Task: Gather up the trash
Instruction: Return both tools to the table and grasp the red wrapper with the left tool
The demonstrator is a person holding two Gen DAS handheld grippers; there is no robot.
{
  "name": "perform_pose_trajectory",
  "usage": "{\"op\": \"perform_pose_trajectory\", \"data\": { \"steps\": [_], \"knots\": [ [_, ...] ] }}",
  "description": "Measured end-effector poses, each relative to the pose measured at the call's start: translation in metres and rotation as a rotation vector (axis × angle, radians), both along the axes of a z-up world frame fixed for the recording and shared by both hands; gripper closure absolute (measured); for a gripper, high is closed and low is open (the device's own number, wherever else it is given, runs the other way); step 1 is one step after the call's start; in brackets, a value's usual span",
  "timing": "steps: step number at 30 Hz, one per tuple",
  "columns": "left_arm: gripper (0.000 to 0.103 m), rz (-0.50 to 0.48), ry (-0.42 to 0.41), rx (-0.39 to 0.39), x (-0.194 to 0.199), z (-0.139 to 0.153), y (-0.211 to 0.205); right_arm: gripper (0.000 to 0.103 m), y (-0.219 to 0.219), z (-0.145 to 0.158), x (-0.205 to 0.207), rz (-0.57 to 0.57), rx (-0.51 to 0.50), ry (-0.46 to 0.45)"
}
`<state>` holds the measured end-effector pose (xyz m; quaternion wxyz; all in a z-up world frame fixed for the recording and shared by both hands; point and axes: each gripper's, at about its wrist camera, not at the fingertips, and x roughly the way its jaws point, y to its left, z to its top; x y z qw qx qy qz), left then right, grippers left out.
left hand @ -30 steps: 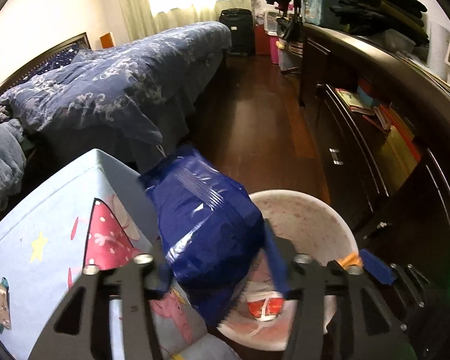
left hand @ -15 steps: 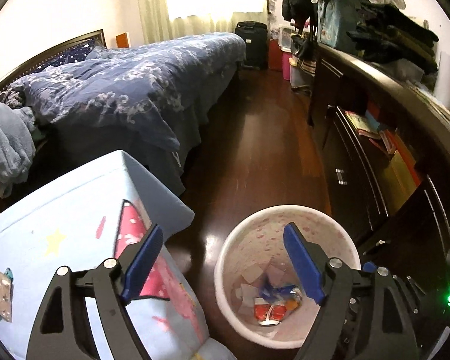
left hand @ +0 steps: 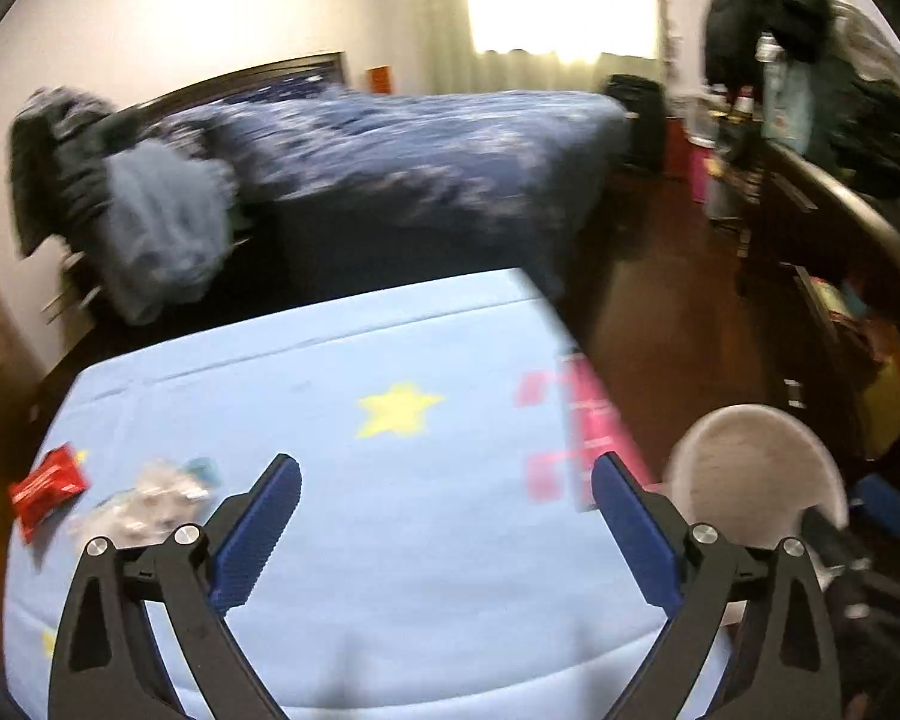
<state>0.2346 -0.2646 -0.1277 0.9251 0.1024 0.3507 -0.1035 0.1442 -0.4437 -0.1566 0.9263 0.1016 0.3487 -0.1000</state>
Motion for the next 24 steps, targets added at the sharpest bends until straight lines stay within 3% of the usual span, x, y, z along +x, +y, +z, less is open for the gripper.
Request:
{"op": "perform_pose_trajectory", "data": {
  "steps": [8, 17, 22, 24],
  "knots": [
    [0.006, 0.177, 0.002, 0.032, 0.011, -0.012, 0.103, 0.028, 0.085, 0.014, 0.020, 0.191, -0.027, 0.008],
    [0.006, 0.495, -0.016, -0.047, 0.041, -0.003, 0.243, 0.027, 0.181, 0.023, 0.031, 0.385, -0.082, 0.017],
    [0.004, 0.626, 0.037, -0.064, 0.065, -0.015, 0.299, 0.027, 0.227, 0.026, 0.045, 0.472, -0.115, 0.023],
    [0.004, 0.644, 0.088, -0.121, 0.075, -0.025, 0.316, 0.026, 0.244, 0.027, 0.053, 0.496, -0.127, 0.019]
  ]
}}
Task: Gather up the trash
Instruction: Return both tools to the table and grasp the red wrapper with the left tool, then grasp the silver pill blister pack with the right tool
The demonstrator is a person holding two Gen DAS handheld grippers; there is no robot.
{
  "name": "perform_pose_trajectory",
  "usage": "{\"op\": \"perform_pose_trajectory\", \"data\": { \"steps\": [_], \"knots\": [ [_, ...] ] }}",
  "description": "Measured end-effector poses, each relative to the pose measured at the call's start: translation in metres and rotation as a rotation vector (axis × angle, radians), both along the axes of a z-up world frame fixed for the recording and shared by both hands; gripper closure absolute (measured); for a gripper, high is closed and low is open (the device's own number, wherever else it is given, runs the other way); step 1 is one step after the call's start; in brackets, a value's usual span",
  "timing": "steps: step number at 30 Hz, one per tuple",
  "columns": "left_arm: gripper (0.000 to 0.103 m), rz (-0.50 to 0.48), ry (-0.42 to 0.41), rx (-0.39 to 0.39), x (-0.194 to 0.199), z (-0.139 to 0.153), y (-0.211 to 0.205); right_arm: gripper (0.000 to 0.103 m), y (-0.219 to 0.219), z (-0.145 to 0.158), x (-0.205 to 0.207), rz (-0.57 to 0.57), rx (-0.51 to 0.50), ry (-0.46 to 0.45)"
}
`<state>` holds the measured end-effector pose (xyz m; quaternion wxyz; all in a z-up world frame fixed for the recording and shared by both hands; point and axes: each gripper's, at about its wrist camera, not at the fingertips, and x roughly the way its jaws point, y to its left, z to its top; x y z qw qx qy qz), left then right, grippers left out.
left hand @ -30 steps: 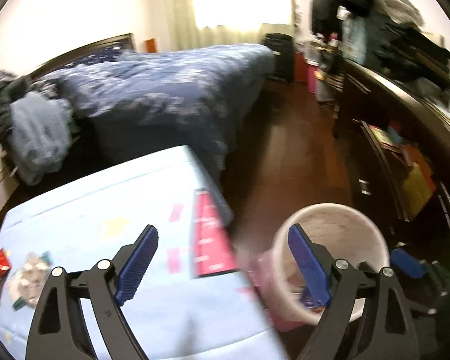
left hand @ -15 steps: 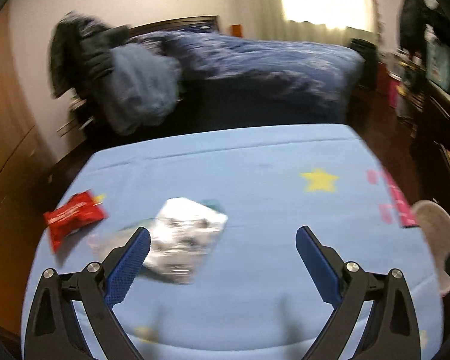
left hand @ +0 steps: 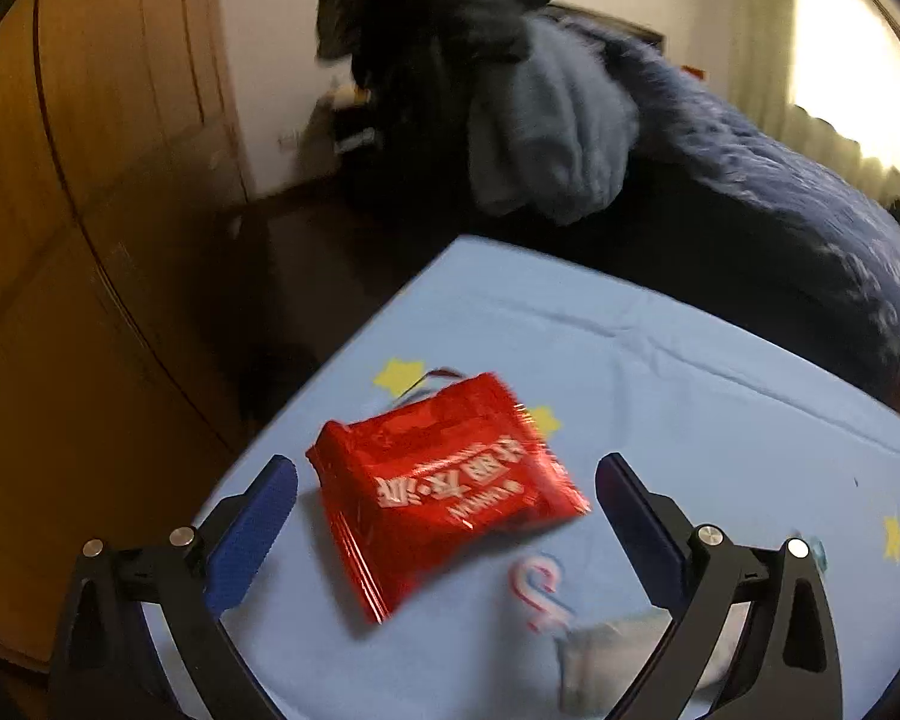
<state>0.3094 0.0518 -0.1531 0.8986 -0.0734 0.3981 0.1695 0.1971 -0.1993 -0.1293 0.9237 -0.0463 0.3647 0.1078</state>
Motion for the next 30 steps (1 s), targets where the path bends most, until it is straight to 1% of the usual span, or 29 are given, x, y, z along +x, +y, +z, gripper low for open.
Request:
{"op": "perform_pose_trajectory", "data": {
  "steps": [3, 5, 8, 10, 12, 13, 15, 16, 17, 18, 21, 26, 30],
  "knots": [
    [0.004, 0.013, 0.050, -0.095, 0.010, -0.016, 0.015, 0.024, 0.023, 0.003, 0.014, 0.033, -0.011, -0.003],
    [0.004, 0.020, 0.073, -0.138, 0.014, -0.025, 0.020, 0.024, 0.033, 0.002, 0.022, 0.045, -0.012, 0.001],
    [0.004, 0.012, 0.057, -0.113, 0.017, -0.026, 0.017, 0.023, 0.047, -0.003, 0.037, 0.054, -0.006, 0.020],
    [0.007, 0.004, 0.056, -0.091, 0.019, -0.028, 0.016, 0.023, 0.053, -0.011, 0.047, 0.051, -0.005, 0.045],
    [0.030, -0.013, 0.041, -0.072, 0.018, -0.025, 0.013, 0.023, 0.059, -0.019, 0.058, 0.045, 0.009, 0.077],
    [0.035, -0.024, 0.036, -0.077, 0.020, -0.025, 0.014, 0.023, 0.061, -0.024, 0.064, 0.040, 0.021, 0.100],
    [0.053, -0.041, 0.023, -0.088, 0.019, -0.022, 0.014, 0.023, 0.064, -0.032, 0.071, 0.031, 0.049, 0.139],
    [0.055, -0.050, 0.016, -0.095, 0.018, -0.021, 0.014, 0.023, 0.065, -0.036, 0.075, 0.025, 0.059, 0.156],
    [0.062, -0.063, 0.007, -0.111, 0.016, -0.019, 0.014, 0.023, 0.067, -0.039, 0.077, 0.020, 0.066, 0.166],
    [0.066, -0.068, 0.002, -0.120, 0.017, -0.019, 0.014, 0.023, 0.068, -0.041, 0.078, 0.018, 0.071, 0.172],
    [0.068, -0.077, -0.031, -0.155, 0.012, -0.011, 0.018, 0.023, 0.076, -0.047, 0.083, 0.015, 0.080, 0.186],
    [0.068, -0.078, -0.090, -0.174, -0.001, 0.006, 0.020, 0.023, 0.085, -0.055, 0.093, 0.008, 0.061, 0.193],
    [0.068, -0.086, -0.101, -0.183, -0.003, 0.009, 0.019, 0.024, 0.086, -0.059, 0.097, 0.010, 0.067, 0.185]
  ]
}}
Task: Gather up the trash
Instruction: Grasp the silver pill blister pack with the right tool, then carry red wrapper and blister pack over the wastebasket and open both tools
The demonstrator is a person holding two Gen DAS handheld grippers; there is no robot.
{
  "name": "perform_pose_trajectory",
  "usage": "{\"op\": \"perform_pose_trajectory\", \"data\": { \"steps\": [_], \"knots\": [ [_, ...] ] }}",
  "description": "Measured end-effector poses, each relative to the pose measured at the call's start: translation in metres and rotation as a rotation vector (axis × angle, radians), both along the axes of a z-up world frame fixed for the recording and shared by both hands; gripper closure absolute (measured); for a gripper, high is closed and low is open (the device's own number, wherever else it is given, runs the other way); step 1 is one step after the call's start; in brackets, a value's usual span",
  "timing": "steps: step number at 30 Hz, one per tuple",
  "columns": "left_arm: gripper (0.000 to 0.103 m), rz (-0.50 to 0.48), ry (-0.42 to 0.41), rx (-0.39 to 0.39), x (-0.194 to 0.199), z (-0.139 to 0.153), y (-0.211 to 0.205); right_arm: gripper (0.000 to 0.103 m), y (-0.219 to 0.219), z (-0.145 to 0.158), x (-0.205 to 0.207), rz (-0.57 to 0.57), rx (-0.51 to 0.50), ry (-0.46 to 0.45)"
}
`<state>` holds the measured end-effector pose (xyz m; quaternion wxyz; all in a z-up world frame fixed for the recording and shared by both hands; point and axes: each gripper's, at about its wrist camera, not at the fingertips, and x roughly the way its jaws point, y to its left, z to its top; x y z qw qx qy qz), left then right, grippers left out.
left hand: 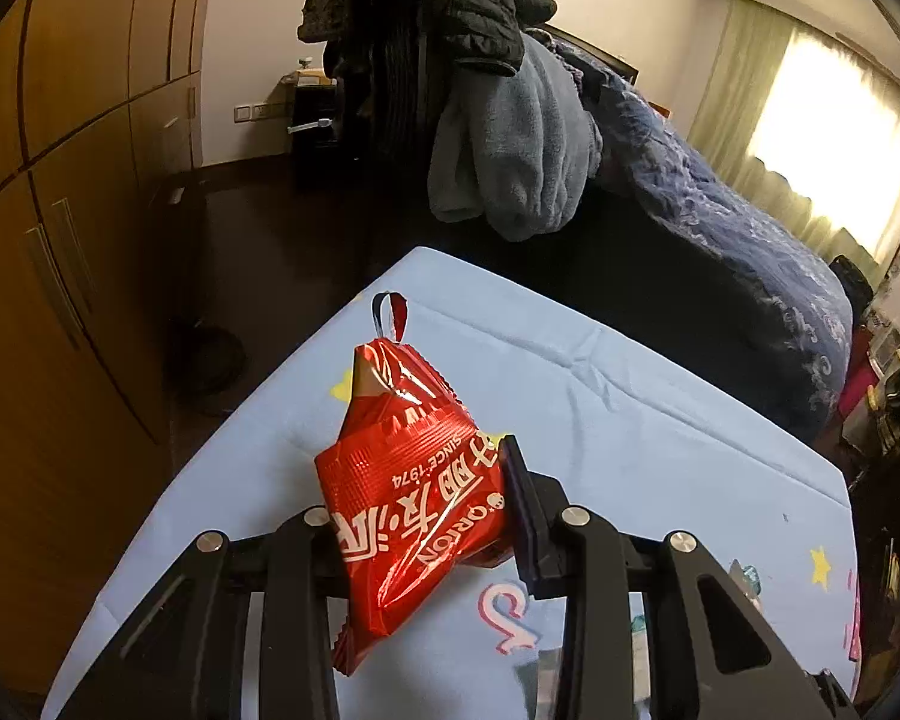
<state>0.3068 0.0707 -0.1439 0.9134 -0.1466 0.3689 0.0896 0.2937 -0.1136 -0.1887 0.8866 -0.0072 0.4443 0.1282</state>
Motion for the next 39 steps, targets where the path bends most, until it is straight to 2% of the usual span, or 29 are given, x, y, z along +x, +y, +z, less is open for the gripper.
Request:
{"op": "perform_pose_trajectory", "data": {
  "steps": [2, 5, 7, 8, 10, 19, 26, 39],
  "knots": [
    [0.068, -0.004, 0.001, -0.001, 0.000, -0.001, -0.001, 0.036, -0.004, 0.001, 0.000, -0.006, 0.007, -0.002],
    [0.067, -0.006, 0.010, -0.016, 0.001, -0.003, 0.001, 0.042, -0.010, 0.002, 0.002, -0.007, 0.029, 0.005],
    [0.067, -0.004, 0.012, -0.023, 0.000, -0.005, 0.002, 0.071, -0.013, 0.003, 0.002, -0.008, 0.030, 0.012],
    [0.067, -0.004, 0.013, -0.024, 0.000, -0.005, 0.003, 0.080, -0.016, 0.003, 0.002, -0.005, 0.045, 0.024],
    [0.067, -0.001, 0.007, -0.024, -0.001, -0.004, 0.003, 0.084, -0.022, 0.003, 0.000, -0.007, 0.069, 0.034],
    [0.066, -0.007, -0.004, -0.029, -0.007, -0.003, 0.001, 0.084, -0.048, 0.011, -0.021, -0.040, 0.108, 0.018],
    [0.066, -0.043, -0.027, -0.024, -0.017, 0.006, -0.010, 0.086, -0.071, 0.028, -0.047, -0.048, 0.116, -0.031],
    [0.064, -0.175, -0.089, 0.021, -0.047, 0.035, -0.069, 0.086, -0.109, 0.069, -0.100, -0.049, 0.130, -0.146]
  ]
}}
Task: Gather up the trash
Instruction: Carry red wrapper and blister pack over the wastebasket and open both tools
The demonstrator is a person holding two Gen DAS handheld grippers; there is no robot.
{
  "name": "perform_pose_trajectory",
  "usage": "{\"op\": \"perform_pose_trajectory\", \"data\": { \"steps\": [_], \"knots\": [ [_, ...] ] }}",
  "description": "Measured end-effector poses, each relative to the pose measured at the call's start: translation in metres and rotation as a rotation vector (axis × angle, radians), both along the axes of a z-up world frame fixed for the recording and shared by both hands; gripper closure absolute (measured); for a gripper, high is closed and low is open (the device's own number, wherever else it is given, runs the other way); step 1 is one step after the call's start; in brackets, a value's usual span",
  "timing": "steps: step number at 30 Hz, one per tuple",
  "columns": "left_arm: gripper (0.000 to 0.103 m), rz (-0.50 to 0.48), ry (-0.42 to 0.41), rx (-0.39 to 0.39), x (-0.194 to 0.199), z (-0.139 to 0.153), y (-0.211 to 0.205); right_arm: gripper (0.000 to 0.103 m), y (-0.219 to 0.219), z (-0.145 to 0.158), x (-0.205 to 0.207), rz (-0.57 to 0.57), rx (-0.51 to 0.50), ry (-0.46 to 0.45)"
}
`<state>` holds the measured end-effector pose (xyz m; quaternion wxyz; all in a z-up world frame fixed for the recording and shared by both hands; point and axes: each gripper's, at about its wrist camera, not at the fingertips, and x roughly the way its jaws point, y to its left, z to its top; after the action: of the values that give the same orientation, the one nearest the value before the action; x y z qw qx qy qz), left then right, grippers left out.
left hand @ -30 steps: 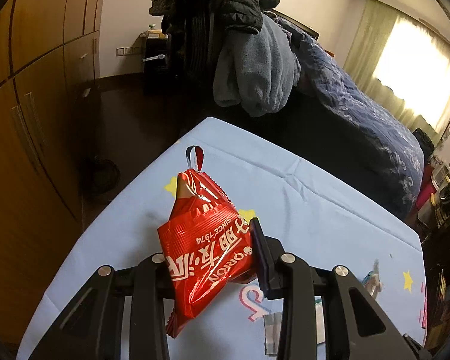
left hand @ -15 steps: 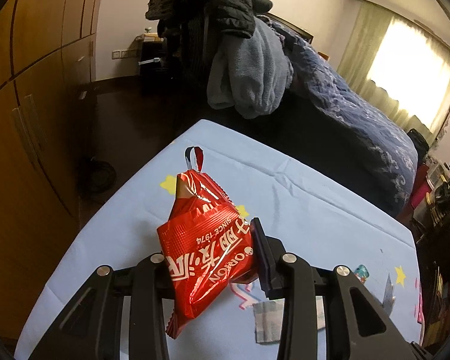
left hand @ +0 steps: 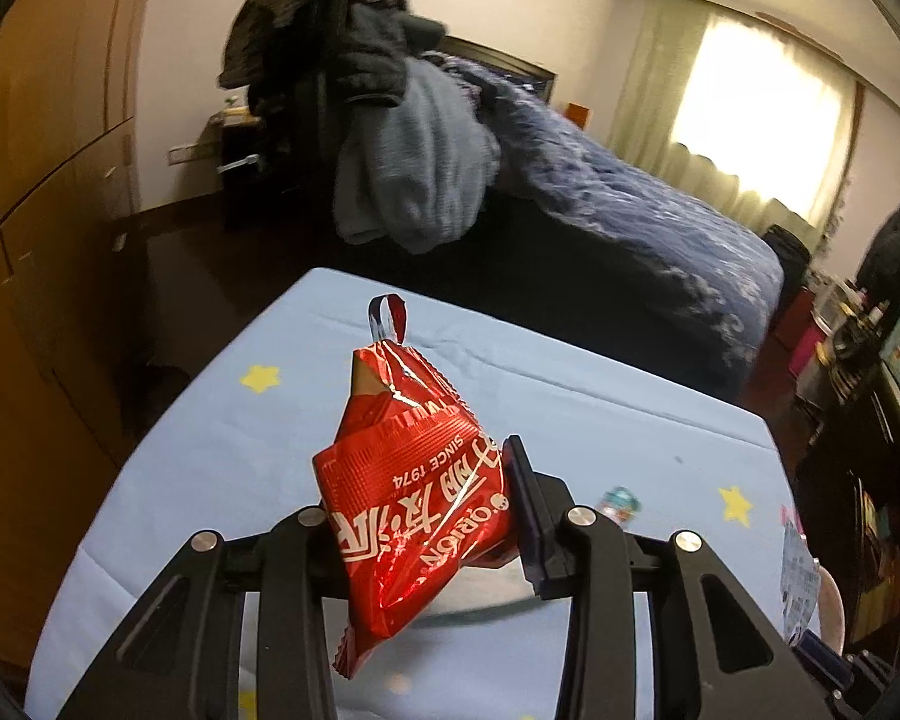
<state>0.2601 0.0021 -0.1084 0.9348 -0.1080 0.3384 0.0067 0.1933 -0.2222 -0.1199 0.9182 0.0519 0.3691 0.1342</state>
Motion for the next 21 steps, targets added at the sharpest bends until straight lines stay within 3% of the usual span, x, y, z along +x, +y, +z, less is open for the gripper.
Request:
{"op": "perform_pose_trajectory", "data": {
  "steps": [21],
  "knots": [
    [0.064, -0.241, -0.023, 0.095, -0.033, 0.014, -0.147, 0.086, -0.110, 0.003, -0.060, -0.154, 0.087, -0.034]
  ]
}}
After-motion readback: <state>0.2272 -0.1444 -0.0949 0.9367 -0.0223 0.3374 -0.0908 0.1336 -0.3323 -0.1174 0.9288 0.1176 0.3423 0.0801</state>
